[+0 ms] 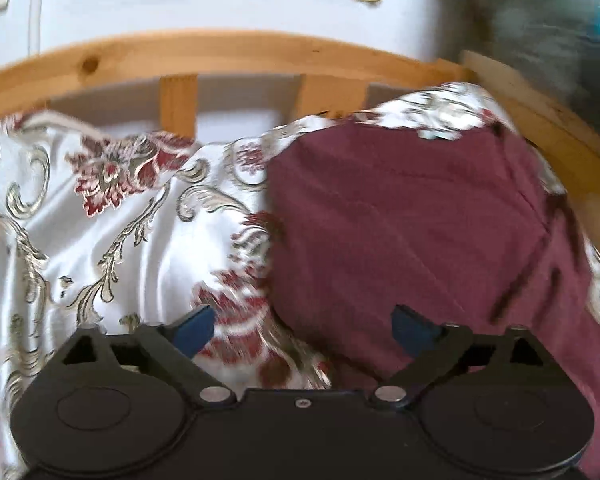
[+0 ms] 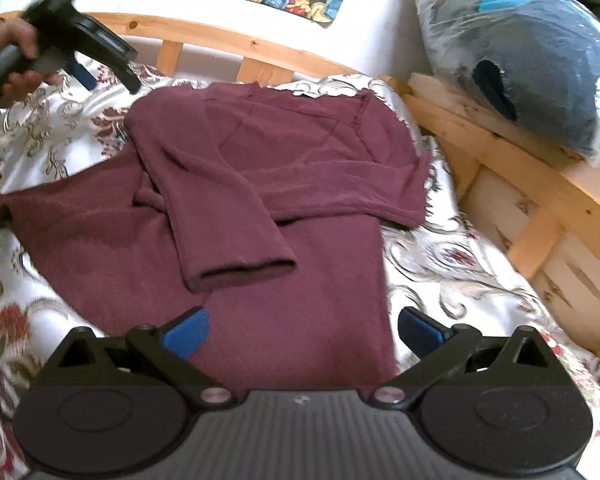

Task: Fold small clothes

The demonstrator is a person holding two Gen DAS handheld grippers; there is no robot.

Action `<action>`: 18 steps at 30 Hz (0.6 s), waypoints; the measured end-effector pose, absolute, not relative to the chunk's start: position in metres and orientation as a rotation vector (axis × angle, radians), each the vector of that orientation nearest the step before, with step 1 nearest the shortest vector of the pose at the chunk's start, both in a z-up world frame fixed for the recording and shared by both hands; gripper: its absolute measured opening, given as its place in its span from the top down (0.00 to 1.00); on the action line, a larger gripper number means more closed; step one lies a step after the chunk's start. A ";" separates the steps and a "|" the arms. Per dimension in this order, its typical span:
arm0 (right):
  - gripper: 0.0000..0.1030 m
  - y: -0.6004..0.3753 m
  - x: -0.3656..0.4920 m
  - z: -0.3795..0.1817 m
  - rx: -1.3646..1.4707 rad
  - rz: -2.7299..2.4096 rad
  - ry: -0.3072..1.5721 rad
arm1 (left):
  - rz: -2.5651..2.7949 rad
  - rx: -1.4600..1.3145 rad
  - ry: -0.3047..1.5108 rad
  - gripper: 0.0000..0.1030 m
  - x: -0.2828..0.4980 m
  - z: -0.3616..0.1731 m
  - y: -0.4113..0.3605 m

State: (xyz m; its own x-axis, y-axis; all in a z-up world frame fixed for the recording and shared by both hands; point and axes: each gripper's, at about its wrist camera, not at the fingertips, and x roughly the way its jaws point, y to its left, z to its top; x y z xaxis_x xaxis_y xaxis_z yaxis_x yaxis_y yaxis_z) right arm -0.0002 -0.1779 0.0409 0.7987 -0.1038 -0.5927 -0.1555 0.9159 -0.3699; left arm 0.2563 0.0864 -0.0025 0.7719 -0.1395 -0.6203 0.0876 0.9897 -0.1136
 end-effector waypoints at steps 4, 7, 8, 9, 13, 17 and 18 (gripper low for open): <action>0.00 -0.187 -0.018 0.045 -0.477 0.002 0.684 | -0.240 0.011 0.668 0.01 0.203 0.007 0.079; 0.00 -0.191 -0.029 0.045 -0.523 -0.021 0.708 | -0.347 0.079 0.714 0.01 0.168 0.002 0.067; 0.00 -0.191 -0.032 0.044 -0.544 -0.027 0.716 | -0.389 0.103 0.732 0.01 0.156 -0.003 0.062; 0.00 -0.192 -0.034 0.042 -0.564 -0.030 0.723 | -0.424 0.122 0.741 0.01 0.145 -0.007 0.058; 0.00 -0.190 -0.036 0.030 -0.668 -0.059 0.763 | -0.483 0.219 0.770 0.01 0.118 -0.029 0.041; 0.00 -0.187 -0.026 0.016 -0.726 -0.093 0.790 | -0.468 0.377 0.757 0.01 0.110 -0.049 0.025; 0.00 -0.187 -0.023 0.015 -0.714 -0.109 0.790 | -0.472 0.410 0.759 0.01 0.108 -0.054 0.023</action>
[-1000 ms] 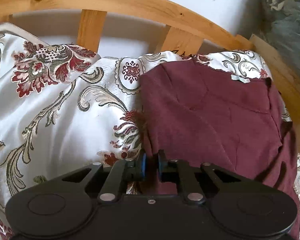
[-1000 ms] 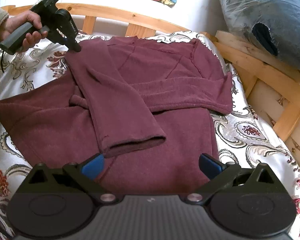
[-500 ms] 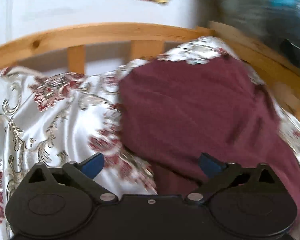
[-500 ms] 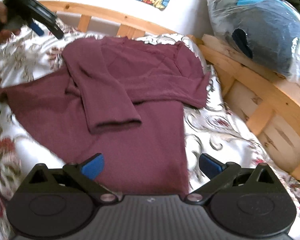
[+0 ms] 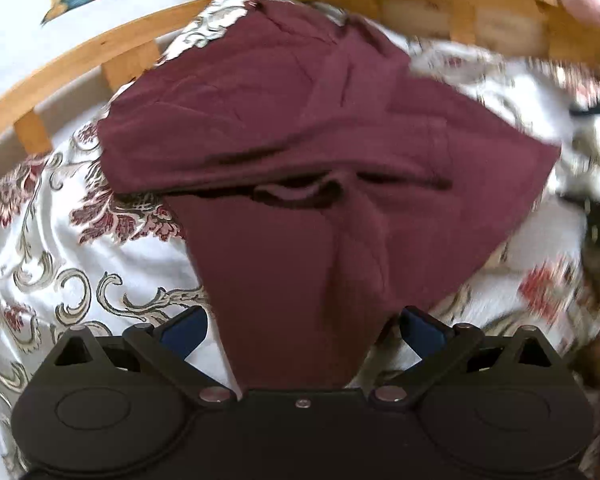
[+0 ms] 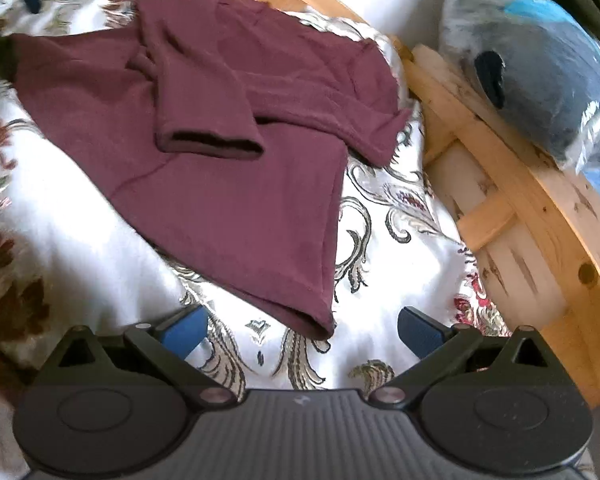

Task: Fold small clothes
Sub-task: 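Grasp the shirt hem with the right tool while the left tool grasps the hem too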

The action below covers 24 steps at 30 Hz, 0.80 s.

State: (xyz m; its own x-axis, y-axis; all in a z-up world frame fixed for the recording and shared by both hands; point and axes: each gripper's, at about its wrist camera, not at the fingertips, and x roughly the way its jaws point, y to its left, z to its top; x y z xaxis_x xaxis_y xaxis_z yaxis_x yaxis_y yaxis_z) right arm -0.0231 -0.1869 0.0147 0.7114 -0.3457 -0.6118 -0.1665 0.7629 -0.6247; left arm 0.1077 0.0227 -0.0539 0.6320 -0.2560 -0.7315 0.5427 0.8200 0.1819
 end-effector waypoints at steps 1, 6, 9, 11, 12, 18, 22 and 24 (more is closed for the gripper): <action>0.00 -0.186 -0.021 0.013 -0.708 -0.123 0.784 | -0.481 0.433 0.763 0.01 0.106 -0.058 0.021; 0.00 -0.185 -0.016 0.007 -0.719 -0.126 0.732 | -0.501 0.491 0.757 0.01 0.102 -0.068 0.018; 0.00 -0.189 -0.015 0.009 -0.707 -0.116 0.712 | -0.496 0.495 0.765 0.00 0.105 -0.072 0.016; 0.00 -0.189 -0.015 0.009 -0.713 -0.115 0.692 | -0.488 0.485 0.769 0.00 0.104 -0.072 0.016; 0.00 -0.189 -0.015 0.010 -0.717 -0.116 0.680 | -0.486 0.481 0.770 0.00 0.104 -0.073 0.016; 0.00 -0.186 -0.012 0.010 -0.742 -0.105 0.642 | -0.477 0.486 0.761 0.01 0.102 -0.072 0.014; 0.00 -0.186 -0.009 0.008 -0.734 -0.084 0.637 | -0.471 0.511 0.725 0.01 0.097 -0.073 0.011; 0.01 -0.186 -0.008 0.008 -0.725 -0.071 0.646 | -0.471 0.530 0.705 0.01 0.094 -0.073 0.011</action>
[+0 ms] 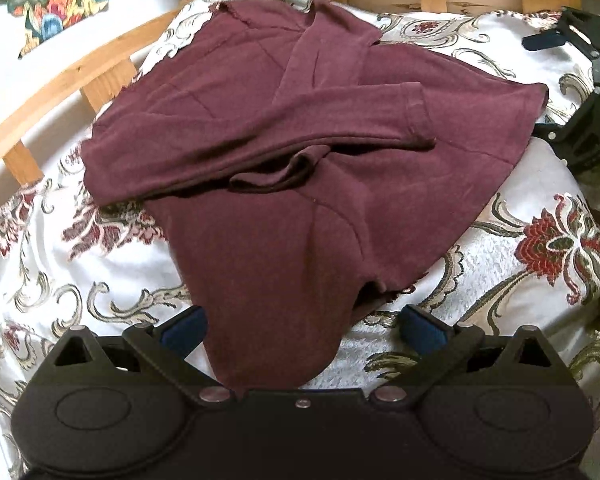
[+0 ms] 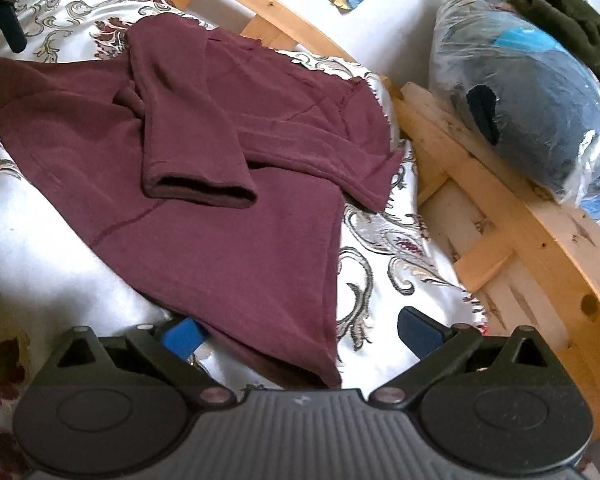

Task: Fold small clothes
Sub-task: 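Grasp the shirt hem with the right tool while the left tool grasps the hem too, then lift the hem with both tools and fold it over toward the collar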

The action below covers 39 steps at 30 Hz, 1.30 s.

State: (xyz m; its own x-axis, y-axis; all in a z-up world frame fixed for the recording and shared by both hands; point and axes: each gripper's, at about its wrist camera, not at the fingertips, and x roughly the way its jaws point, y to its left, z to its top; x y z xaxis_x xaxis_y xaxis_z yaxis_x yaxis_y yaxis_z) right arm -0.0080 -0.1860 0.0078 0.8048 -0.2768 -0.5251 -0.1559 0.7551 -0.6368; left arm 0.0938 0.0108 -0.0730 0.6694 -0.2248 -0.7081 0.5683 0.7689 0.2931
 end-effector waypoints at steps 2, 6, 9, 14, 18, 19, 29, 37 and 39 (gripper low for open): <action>0.02 -0.188 -0.006 0.009 -0.714 -0.055 0.651 | -0.469 0.556 0.681 0.01 0.090 -0.072 0.009; 0.17 -0.187 -0.004 0.011 -0.699 -0.012 0.640 | -0.471 0.620 0.635 0.01 0.085 -0.075 0.003; 0.55 -0.184 0.000 0.016 -0.663 0.034 0.642 | -0.467 0.631 0.629 0.00 0.085 -0.077 0.000; 0.91 -0.178 0.013 0.039 -0.551 0.104 0.630 | -0.479 0.630 0.617 0.01 0.084 -0.076 0.000; 0.92 -0.185 0.029 0.072 -0.384 0.116 0.609 | -0.497 0.651 0.585 0.00 0.084 -0.082 -0.004; 0.92 -0.188 0.034 0.080 -0.345 0.118 0.603 | -0.505 0.672 0.572 0.00 0.086 -0.085 -0.006; 0.92 -0.188 0.032 0.095 -0.363 0.084 0.579 | -0.412 0.740 0.530 0.49 0.090 -0.079 -0.003; 0.94 -0.172 -0.005 0.065 -0.439 -0.017 0.548 | -0.438 0.753 0.517 0.95 0.084 -0.064 0.000; 0.94 -0.170 -0.017 0.068 -0.434 -0.039 0.515 | -0.450 0.780 0.492 0.96 0.081 -0.049 0.004</action>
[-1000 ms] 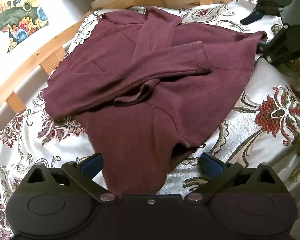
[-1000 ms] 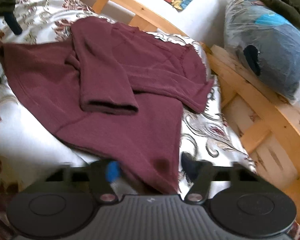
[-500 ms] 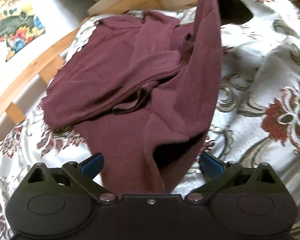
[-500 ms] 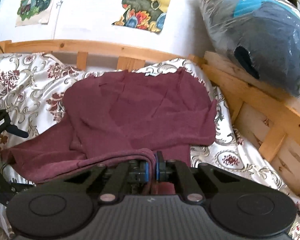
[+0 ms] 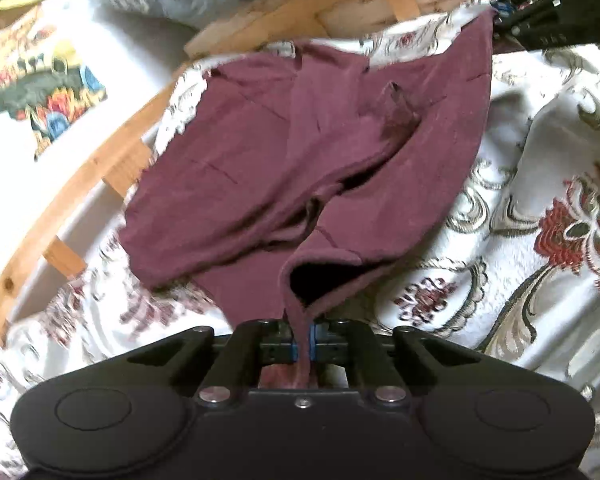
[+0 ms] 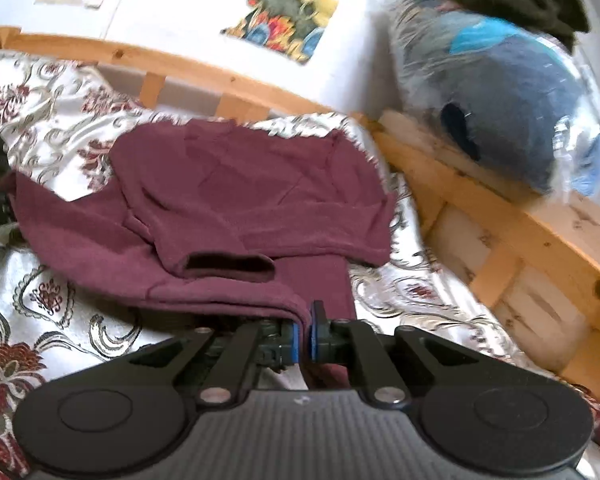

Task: Fold small clothes
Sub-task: 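Lift the hem with both tools and fold it over toward the collar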

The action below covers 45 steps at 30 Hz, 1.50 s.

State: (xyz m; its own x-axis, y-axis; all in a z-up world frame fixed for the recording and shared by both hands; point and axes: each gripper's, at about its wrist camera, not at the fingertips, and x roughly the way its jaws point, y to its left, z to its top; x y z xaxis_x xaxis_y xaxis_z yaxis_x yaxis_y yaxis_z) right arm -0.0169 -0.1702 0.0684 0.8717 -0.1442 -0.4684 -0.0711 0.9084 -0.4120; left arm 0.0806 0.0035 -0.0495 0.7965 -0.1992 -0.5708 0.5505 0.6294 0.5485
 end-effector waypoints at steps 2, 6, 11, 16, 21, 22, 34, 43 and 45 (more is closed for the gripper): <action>0.94 -0.168 -0.029 0.075 -0.435 -0.044 0.490 | -0.470 0.835 0.477 0.96 0.076 -0.030 0.007; 0.94 -0.165 -0.053 0.099 -0.473 0.001 0.457 | -0.511 0.791 0.533 0.96 0.065 0.022 0.021; 0.94 -0.165 -0.087 0.137 -0.485 0.071 0.468 | -0.577 0.745 0.608 0.96 0.026 0.059 0.034; 0.94 -0.169 -0.120 0.171 -0.493 0.138 0.503 | -0.653 0.656 0.682 0.96 -0.019 0.070 0.042; 0.94 -0.159 -0.123 0.183 -0.607 0.176 0.524 | -0.649 0.565 0.717 0.96 -0.029 0.079 0.048; 0.94 -0.157 -0.118 0.183 -0.633 0.179 0.518 | -0.635 0.550 0.711 0.96 -0.024 0.081 0.050; 0.93 -0.155 0.057 0.179 -0.683 0.212 0.508 | -0.368 0.343 0.650 0.93 0.123 0.075 0.073; 0.93 -0.180 0.169 0.137 -0.454 0.189 0.613 | -0.257 0.304 0.583 0.84 0.225 0.018 0.073; 0.93 -0.187 0.182 0.126 -0.401 0.172 0.632 | -0.238 0.287 0.602 0.82 0.240 0.005 0.070</action>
State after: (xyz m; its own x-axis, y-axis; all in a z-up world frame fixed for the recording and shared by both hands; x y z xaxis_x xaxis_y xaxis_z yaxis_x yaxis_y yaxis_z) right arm 0.1816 -0.1869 0.1260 0.7961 0.0348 -0.6042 -0.2761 0.9093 -0.3114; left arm 0.2402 0.0703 0.0048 0.7993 -0.1361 -0.5854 0.3017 0.9332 0.1950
